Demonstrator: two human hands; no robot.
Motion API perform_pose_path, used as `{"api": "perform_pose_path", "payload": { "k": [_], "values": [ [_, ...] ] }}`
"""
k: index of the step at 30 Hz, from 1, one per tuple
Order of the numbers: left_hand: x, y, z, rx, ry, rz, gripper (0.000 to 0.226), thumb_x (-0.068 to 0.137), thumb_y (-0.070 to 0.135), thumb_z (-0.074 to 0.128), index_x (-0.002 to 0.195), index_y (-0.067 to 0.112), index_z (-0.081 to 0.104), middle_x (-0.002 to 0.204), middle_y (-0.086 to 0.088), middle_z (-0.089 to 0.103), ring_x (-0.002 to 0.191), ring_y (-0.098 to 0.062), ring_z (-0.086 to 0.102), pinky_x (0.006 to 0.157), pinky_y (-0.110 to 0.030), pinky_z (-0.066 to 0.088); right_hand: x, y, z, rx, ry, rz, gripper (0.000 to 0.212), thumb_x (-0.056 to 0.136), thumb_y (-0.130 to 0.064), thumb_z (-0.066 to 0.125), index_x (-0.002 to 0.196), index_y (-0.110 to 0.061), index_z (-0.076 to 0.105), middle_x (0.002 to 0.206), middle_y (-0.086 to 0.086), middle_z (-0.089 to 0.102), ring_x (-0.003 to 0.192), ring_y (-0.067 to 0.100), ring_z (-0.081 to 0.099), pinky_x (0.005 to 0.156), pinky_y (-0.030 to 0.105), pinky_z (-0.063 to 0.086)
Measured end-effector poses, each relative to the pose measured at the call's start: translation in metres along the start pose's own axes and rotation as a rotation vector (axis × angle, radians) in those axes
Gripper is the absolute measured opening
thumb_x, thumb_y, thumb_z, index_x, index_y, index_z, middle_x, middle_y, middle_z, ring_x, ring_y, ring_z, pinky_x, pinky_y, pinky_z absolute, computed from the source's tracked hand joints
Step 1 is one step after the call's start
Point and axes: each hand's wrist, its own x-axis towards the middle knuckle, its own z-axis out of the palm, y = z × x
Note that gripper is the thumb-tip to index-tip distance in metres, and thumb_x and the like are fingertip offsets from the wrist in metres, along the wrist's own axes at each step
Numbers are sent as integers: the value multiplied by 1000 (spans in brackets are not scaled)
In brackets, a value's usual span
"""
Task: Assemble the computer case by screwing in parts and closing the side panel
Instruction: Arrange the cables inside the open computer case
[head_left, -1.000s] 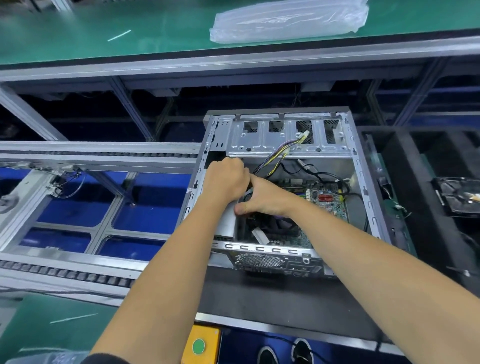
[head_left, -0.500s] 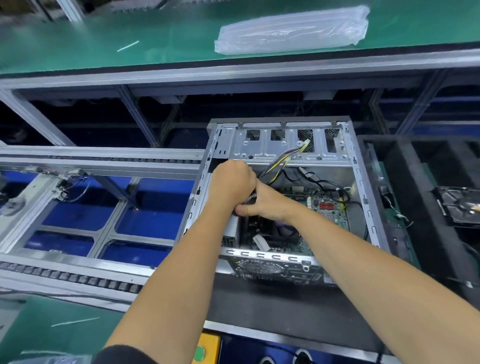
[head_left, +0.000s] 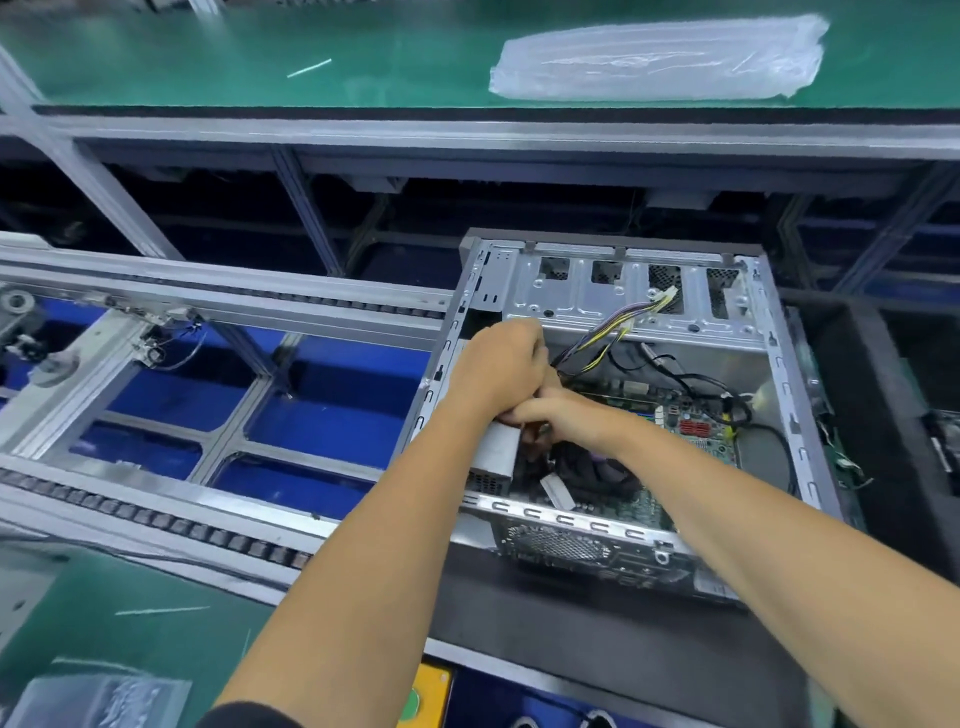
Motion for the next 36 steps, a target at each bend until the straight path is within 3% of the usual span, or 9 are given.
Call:
{"api": "perform_pose_path", "payload": {
  "k": [4,8,15,19,23,28,30,32,36],
  "values": [
    [3,0,-4,-129,1,40,16,89,12,50,103,16,57,83,7,49,80,-16,49,67,-31,41,3,1,-3,-4,21,-18,72,66,-34,66,128,-7,42,117,17,51,87,21,52,66,32,47],
    [-1,7,-7,-158,24,52,13,86,7,51,92,14,60,81,6,53,78,-17,52,68,-36,48,-3,-3,-2,-31,30,-69,59,66,-37,66,115,-12,46,103,8,45,74,16,50,56,22,45],
    [-6,-6,-12,-242,84,21,17,82,-2,52,87,8,64,81,-1,60,77,-17,54,73,-34,47,3,-7,4,-209,39,-150,69,70,-47,64,127,-19,35,119,5,41,88,16,56,79,37,53],
    [3,11,-8,46,8,177,17,85,6,51,95,11,63,96,-7,65,93,-27,56,78,-35,39,4,-2,-1,-116,-14,-159,79,66,-39,69,137,-19,40,134,-2,51,118,9,53,98,26,44],
    [3,-4,-14,163,-77,-51,31,96,32,38,98,7,57,98,-12,61,88,-29,56,69,-34,36,2,-6,1,-153,12,-136,81,65,-56,74,132,-24,42,128,-1,51,105,9,58,96,39,51],
    [1,-4,-12,289,-297,-38,52,99,39,21,86,8,61,87,-13,59,77,-28,48,69,-35,33,-1,-6,-3,-144,-69,-149,51,67,-54,75,109,-27,63,104,6,69,90,23,64,91,49,52],
    [4,-5,-12,263,-329,-30,44,99,33,18,81,11,52,86,-13,59,76,-29,48,65,-35,32,0,-8,-7,-185,-37,-155,55,64,-55,75,108,-25,65,105,8,71,98,30,66,94,46,50],
    [6,-4,-10,268,-336,-37,41,99,32,16,82,12,48,83,-12,55,74,-28,46,60,-34,28,0,-9,-11,-200,-23,-162,53,63,-55,76,104,-23,66,96,4,73,88,24,67,85,38,53],
    [11,-2,-7,269,-329,-96,52,100,38,14,76,11,52,85,-12,57,77,-27,47,68,-33,32,1,-7,-13,-191,-75,-155,22,78,-44,74,92,-30,65,77,-13,65,73,6,60,70,24,49]
  ]
}}
